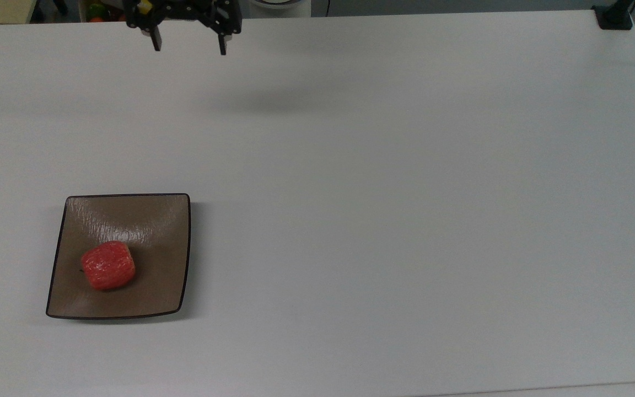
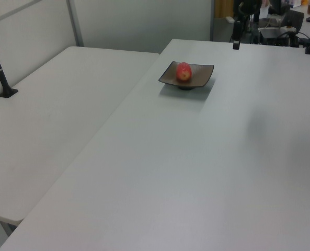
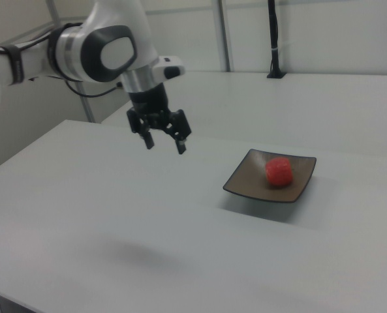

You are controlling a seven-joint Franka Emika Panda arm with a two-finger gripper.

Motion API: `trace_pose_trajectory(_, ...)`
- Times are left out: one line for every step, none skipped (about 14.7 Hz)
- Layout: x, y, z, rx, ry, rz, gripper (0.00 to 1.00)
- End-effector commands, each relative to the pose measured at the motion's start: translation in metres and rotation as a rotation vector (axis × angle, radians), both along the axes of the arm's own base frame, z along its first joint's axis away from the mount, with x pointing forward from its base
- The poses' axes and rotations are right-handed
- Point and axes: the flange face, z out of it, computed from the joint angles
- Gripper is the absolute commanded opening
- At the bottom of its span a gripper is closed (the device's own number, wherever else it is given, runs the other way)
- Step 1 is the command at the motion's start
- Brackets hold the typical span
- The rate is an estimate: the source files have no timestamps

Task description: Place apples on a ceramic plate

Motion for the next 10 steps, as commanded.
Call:
trace_pose_trajectory(-0.0198,0.0183,-0.0139,0.032,0.024,0.012,1.0)
trace_pose_trajectory(-0.0202,0.0197,-0.0133,0.039,0.024,0.012,1.0)
trace_pose_trajectory(-0.0215,0.0197,-0.0151,0.04,0.031,0.008,1.0)
trace_pose_trajectory(-0.0212,0.0192,-0.0183,0.043,0.033,0.008,1.0)
trace_pose_trajectory(-0.0223,0.02,-0.0199,0.053,0.043,0.005,1.0)
trace_pose_trajectory(-0.0223,0.0192,-0.0187,0.054,0.043,0.004,1.0)
trace_pose_trajectory(-0.0227,0.0192,-0.0179,0.054,0.042,0.004,1.0)
trace_pose_trajectory(-0.0219,0.0192,-0.0183,0.054,0.039,0.004,1.0)
trace_pose_trajectory(-0.0219,0.0192,-0.0195,0.054,0.039,0.005,1.0)
trace_pose_trajectory(-0.0223,0.0191,-0.0193,0.054,0.043,0.004,1.0)
